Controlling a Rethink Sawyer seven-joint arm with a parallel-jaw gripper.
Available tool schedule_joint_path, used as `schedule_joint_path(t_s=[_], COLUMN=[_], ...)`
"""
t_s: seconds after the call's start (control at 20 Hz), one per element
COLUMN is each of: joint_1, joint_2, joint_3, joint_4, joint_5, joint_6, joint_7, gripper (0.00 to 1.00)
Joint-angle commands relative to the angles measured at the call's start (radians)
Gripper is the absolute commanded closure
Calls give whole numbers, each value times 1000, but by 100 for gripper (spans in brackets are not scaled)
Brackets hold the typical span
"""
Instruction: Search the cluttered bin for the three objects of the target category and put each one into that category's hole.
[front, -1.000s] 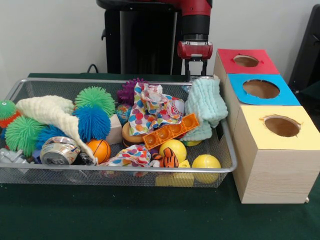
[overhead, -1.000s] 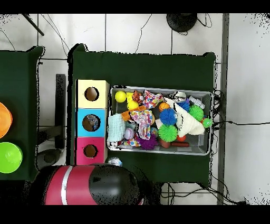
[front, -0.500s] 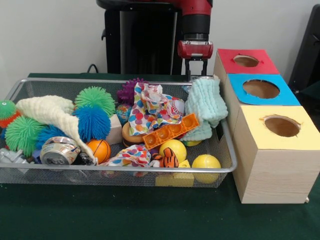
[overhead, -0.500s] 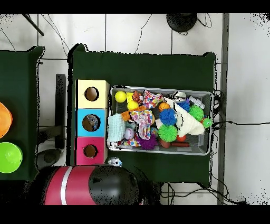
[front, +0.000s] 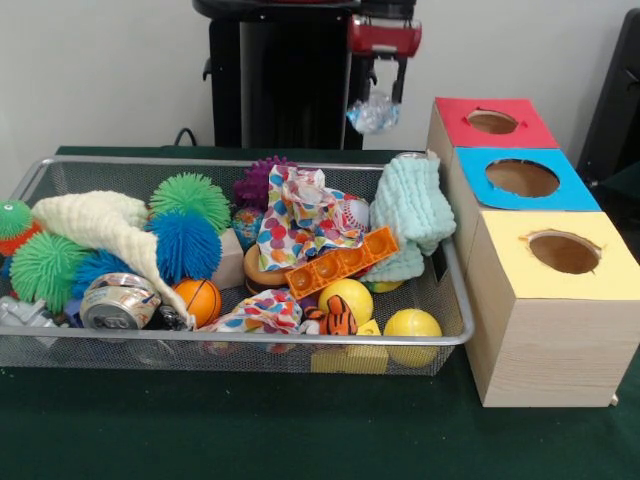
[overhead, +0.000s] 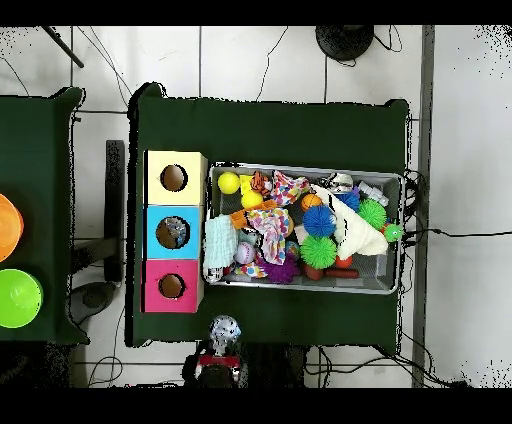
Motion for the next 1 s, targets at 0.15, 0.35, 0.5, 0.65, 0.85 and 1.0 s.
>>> schedule_joint_path(t_s=[0.15, 0.35, 0.5, 0.65, 0.85, 1.0], joint_1=[-128, -118, -91, -55, -4, 35], joint_2=[-596, -627, -609, -575, -544, -521], joint_3=[93, 93, 93, 94, 86, 78], joint_4=[132, 98, 69, 35, -2, -18], joint_5=[-54, -83, -88, -72, -34, -5], joint_6=[503, 567, 572, 565, 565, 558], joint_7=[35, 66, 97, 121, 134, 148], gripper=[100, 100, 100, 100, 100, 100])
